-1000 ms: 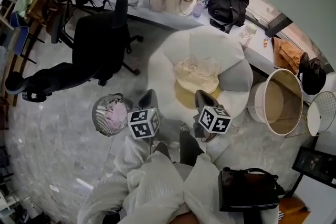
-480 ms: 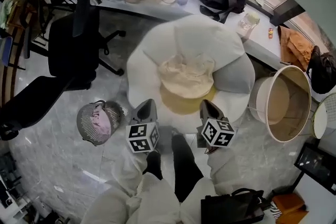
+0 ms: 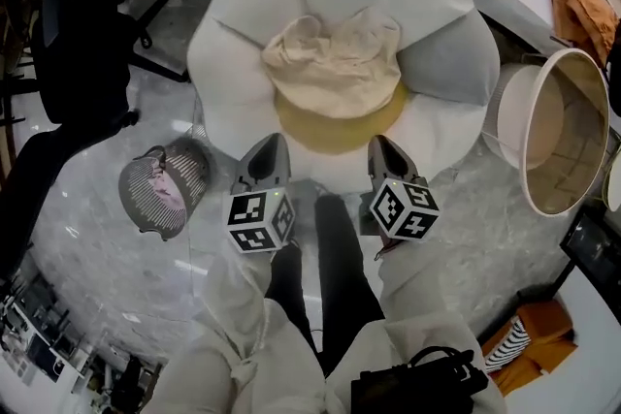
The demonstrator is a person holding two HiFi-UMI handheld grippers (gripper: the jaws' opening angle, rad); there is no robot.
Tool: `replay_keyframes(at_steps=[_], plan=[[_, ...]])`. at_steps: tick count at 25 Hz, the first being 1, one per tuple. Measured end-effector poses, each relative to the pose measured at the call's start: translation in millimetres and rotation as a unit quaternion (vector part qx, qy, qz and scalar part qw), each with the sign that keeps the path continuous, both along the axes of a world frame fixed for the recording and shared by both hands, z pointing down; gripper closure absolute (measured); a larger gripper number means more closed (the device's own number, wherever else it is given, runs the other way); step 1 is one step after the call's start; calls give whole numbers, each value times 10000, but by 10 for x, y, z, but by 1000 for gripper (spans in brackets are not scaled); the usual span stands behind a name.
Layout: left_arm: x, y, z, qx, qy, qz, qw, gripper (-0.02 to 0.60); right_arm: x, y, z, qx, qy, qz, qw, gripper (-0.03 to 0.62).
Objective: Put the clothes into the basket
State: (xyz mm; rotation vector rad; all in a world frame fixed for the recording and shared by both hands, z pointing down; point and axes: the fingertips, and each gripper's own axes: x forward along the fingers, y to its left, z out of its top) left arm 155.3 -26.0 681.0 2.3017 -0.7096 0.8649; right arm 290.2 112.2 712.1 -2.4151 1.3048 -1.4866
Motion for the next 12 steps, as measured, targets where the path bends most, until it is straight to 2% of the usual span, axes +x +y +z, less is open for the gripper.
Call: replay_keyframes(at_steps=[3, 9, 12], plan=[[52, -14, 267, 4, -83, 128, 9999, 575, 47, 32, 344, -55, 57, 14, 10000, 557], [263, -108, 857, -207, -58, 207, 9996, 575, 194, -146, 1027, -174, 154, -366, 9991, 556], [371, -190, 1088, -156, -72, 314, 9994, 575, 266, -235, 1293, -206, 103, -366, 9991, 556]])
